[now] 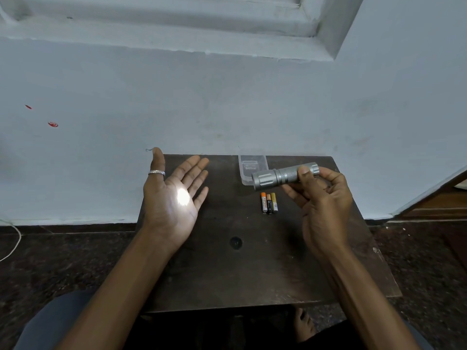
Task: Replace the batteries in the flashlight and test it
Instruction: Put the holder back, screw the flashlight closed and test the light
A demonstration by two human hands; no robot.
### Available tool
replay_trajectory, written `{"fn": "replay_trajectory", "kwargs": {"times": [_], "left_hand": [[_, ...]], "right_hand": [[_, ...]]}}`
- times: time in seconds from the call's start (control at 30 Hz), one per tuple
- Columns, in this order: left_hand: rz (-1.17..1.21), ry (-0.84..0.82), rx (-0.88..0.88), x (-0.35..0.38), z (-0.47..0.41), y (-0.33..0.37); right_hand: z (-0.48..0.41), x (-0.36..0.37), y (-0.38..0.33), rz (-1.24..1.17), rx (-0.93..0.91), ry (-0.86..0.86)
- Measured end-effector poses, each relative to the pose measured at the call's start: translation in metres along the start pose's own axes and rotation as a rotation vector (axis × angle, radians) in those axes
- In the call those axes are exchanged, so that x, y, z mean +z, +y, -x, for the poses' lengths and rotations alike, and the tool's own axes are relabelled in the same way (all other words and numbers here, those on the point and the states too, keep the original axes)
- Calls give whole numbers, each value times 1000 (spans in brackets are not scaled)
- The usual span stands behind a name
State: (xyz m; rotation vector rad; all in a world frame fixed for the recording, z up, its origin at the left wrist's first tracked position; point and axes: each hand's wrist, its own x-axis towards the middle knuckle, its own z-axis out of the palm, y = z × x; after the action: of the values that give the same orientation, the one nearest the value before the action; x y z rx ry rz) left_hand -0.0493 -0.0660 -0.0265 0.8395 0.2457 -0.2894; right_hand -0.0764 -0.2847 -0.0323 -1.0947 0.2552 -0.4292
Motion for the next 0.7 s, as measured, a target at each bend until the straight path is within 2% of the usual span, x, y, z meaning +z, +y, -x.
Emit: {"fn": "replay_trajectory", "kwargs": {"times": [0.7], "left_hand": [[-66, 14, 18, -6, 0, 3]], "right_hand": [[-2, -4, 2, 0, 12, -3]]}}
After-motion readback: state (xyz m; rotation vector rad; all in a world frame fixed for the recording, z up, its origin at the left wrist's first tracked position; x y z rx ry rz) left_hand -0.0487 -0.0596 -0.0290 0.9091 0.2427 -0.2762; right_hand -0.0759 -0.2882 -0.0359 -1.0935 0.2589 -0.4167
